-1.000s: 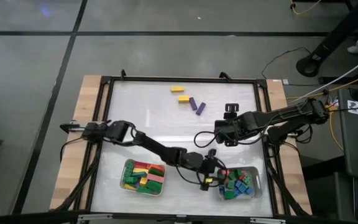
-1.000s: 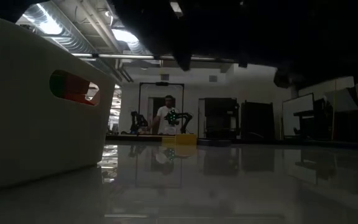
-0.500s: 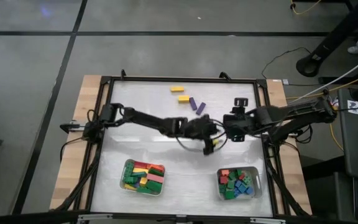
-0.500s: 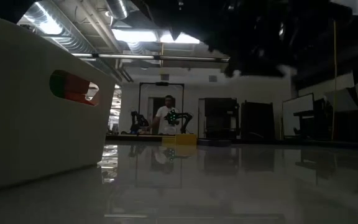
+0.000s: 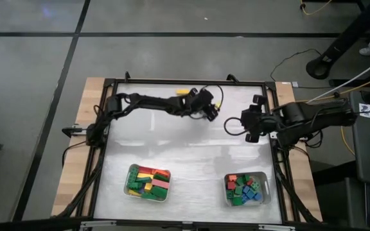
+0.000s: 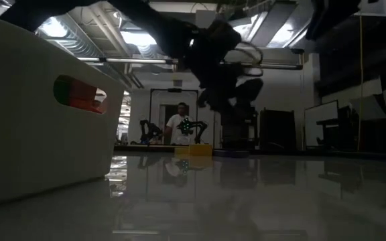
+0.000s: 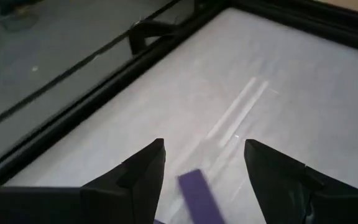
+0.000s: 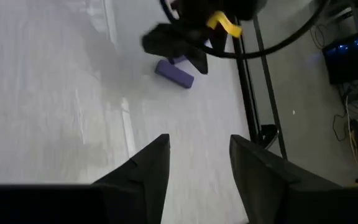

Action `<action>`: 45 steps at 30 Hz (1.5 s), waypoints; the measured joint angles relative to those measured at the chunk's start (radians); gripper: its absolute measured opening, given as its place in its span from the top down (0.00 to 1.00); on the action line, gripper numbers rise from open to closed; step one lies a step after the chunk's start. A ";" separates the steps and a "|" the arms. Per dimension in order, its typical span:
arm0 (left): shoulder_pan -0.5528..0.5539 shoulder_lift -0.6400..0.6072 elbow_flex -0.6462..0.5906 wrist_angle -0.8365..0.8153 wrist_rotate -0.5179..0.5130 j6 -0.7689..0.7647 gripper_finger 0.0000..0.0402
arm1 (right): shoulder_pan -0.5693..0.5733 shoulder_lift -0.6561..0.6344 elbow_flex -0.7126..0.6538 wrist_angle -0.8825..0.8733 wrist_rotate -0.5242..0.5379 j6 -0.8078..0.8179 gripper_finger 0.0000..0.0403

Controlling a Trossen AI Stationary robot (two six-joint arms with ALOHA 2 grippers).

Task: Sort blocks by size
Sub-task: Put the rectangular violet block into the white bin

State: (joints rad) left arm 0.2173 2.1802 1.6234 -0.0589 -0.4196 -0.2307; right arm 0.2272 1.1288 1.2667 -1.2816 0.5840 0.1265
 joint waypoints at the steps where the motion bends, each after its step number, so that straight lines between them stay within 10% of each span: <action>1: 0.015 0.006 0.001 -0.001 0.020 -0.011 0.48 | 0.000 -0.006 0.000 0.004 0.000 -0.001 0.58; 6: 0.046 0.052 0.000 -0.005 0.142 -0.034 0.48 | 0.001 -0.047 -0.003 -0.004 0.000 -0.004 0.58; 24: 0.038 0.120 0.000 -0.003 0.099 0.032 0.48 | 0.002 -0.414 -0.380 0.320 -0.126 0.002 0.58; 45: 0.017 0.137 0.002 -0.058 0.128 0.006 0.48 | 0.002 -0.436 -0.503 0.421 -0.159 0.002 0.58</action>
State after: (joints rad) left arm 0.2347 2.3177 1.6253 -0.1173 -0.2915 -0.2247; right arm 0.2287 0.6930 0.7635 -0.8602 0.4248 0.1290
